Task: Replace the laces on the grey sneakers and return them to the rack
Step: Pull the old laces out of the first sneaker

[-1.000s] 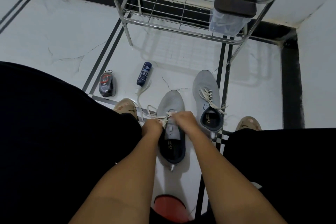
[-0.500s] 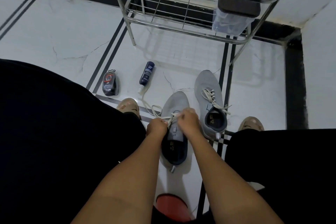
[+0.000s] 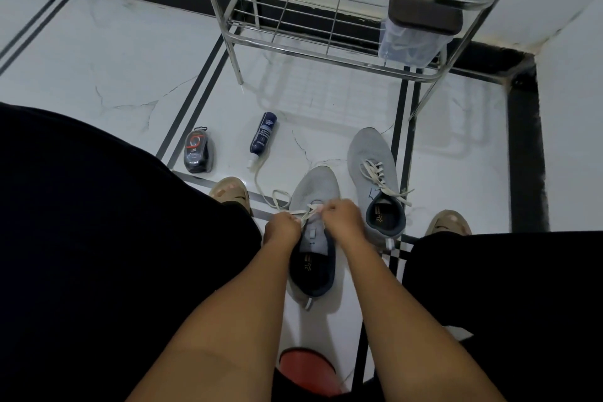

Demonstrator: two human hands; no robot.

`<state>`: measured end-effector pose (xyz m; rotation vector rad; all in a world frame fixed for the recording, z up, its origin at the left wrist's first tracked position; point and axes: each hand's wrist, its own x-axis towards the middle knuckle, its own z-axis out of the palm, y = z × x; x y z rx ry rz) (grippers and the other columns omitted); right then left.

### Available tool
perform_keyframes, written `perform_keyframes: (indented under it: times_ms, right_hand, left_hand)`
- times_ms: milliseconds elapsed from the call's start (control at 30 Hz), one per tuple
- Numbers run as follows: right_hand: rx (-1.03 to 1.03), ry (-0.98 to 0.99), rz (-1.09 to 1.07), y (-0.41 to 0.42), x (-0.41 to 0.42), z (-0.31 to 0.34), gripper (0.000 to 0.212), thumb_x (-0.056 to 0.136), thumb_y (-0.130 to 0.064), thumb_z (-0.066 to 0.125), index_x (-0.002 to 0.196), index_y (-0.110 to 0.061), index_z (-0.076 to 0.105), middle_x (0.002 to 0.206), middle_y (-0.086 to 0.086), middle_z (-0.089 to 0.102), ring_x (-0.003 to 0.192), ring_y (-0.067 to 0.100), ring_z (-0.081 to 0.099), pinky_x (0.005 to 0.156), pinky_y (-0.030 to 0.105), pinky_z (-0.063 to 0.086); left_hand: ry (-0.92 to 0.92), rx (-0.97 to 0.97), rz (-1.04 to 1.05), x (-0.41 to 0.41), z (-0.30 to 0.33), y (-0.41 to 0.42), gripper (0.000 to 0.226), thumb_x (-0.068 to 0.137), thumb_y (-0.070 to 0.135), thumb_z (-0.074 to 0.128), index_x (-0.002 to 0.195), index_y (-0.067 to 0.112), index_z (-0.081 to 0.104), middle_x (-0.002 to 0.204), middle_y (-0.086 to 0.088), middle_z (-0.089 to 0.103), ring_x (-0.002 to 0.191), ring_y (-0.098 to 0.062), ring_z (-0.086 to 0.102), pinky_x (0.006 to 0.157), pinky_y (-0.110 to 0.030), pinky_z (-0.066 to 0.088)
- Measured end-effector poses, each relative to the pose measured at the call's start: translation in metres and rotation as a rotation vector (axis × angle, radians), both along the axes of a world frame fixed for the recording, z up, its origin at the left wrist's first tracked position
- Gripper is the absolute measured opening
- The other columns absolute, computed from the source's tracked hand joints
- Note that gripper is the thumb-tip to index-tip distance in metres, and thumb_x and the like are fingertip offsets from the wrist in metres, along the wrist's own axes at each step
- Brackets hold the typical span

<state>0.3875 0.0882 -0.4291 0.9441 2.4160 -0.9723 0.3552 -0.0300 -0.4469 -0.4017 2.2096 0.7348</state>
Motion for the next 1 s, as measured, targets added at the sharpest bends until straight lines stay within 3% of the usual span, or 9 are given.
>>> perform_keyframes:
  times_ms: [100,167,300,433,500,633,800,900,1000]
  right_hand:
    - [-0.251,0.211,-0.491,0.032,-0.015,0.013,0.018,0.093,-0.019,0.055,0.076,-0.020,0.061,0.086,0.001,0.062,0.089,0.025,0.060,0.080,0.034,0.050]
    - [-0.227,0.257,-0.424,0.046,-0.021,0.021,0.017,0.094,-0.020,0.055,0.079,-0.015,0.060,0.089,0.003,0.060,0.087,0.024,0.057,0.076,0.030,0.047]
    - [0.187,0.174,-0.136,0.034,-0.009,0.019,0.028,0.094,-0.019,0.052,0.119,-0.010,0.062,0.139,0.008,0.040,0.104,0.029,0.058,0.082,0.034,0.047]
    - [0.050,-0.100,0.092,0.007,0.012,0.005,0.023,0.082,-0.038,0.062,0.080,-0.015,0.063,0.090,0.007,0.062,0.078,0.025,0.059,0.061,0.028,0.043]
    - [-0.024,-0.193,0.125,0.006,0.020,-0.001,0.019,0.082,-0.025,0.061,0.066,-0.017,0.056,0.077,0.009,0.059,0.074,0.023,0.055,0.062,0.028,0.042]
    - [-0.086,-0.157,0.038,0.017,0.024,-0.010,0.019,0.089,-0.014,0.056,0.078,-0.002,0.065,0.087,0.016,0.064,0.081,0.025,0.058,0.065,0.027,0.039]
    - [-0.112,-0.157,0.031,0.018,0.024,-0.016,0.017,0.091,-0.018,0.055,0.081,-0.009,0.066,0.087,0.010,0.063,0.081,0.022,0.055,0.068,0.026,0.041]
    - [-0.146,-0.154,-0.019,0.019,0.026,-0.019,0.015,0.090,-0.016,0.056,0.087,-0.011,0.070,0.086,0.007,0.063,0.081,0.022,0.056,0.069,0.026,0.042]
    - [-0.206,-0.154,-0.097,0.022,0.029,-0.021,0.017,0.090,-0.013,0.056,0.095,-0.006,0.071,0.084,0.006,0.063,0.080,0.022,0.057,0.069,0.026,0.042]
  left_hand:
    - [-0.025,-0.015,-0.025,-0.002,0.000,0.001,0.031,0.095,0.019,0.046,0.116,0.004,0.064,0.123,-0.016,0.061,0.113,-0.034,0.057,0.092,-0.035,0.046]
    - [-0.036,0.000,-0.056,-0.002,0.003,0.002,0.034,0.096,0.016,0.044,0.119,-0.002,0.060,0.123,-0.019,0.061,0.116,-0.035,0.056,0.091,-0.035,0.046]
    - [-0.043,-0.008,-0.148,-0.003,0.012,0.006,0.042,0.092,0.033,0.046,0.125,0.009,0.055,0.126,-0.015,0.058,0.114,-0.033,0.056,0.091,-0.035,0.045]
    - [0.070,0.022,-0.179,-0.001,0.013,0.004,0.028,0.087,0.029,0.056,0.112,0.016,0.055,0.110,-0.007,0.061,0.102,-0.028,0.058,0.083,-0.034,0.047]
    - [0.158,0.049,-0.228,0.001,0.008,0.004,0.025,0.088,0.017,0.053,0.113,0.020,0.053,0.114,-0.008,0.056,0.103,-0.028,0.056,0.082,-0.035,0.046]
    - [0.320,0.042,-0.503,0.001,-0.001,0.009,0.028,0.094,0.018,0.050,0.116,0.031,0.062,0.126,-0.005,0.044,0.118,-0.026,0.043,0.095,-0.038,0.041]
    - [0.409,-0.115,-0.701,0.013,-0.005,0.012,0.036,0.097,0.024,0.042,0.132,0.029,0.052,0.134,-0.004,0.037,0.125,-0.028,0.034,0.102,-0.044,0.034]
    - [0.223,-0.004,-0.427,0.005,-0.003,0.016,0.029,0.085,0.026,0.053,0.111,0.018,0.065,0.123,-0.007,0.047,0.116,-0.027,0.044,0.091,-0.036,0.038]
    - [-0.038,0.406,0.454,-0.008,0.016,0.010,0.022,0.079,0.029,0.052,0.066,0.012,0.053,0.075,-0.006,0.060,0.069,-0.019,0.056,0.064,-0.025,0.042]
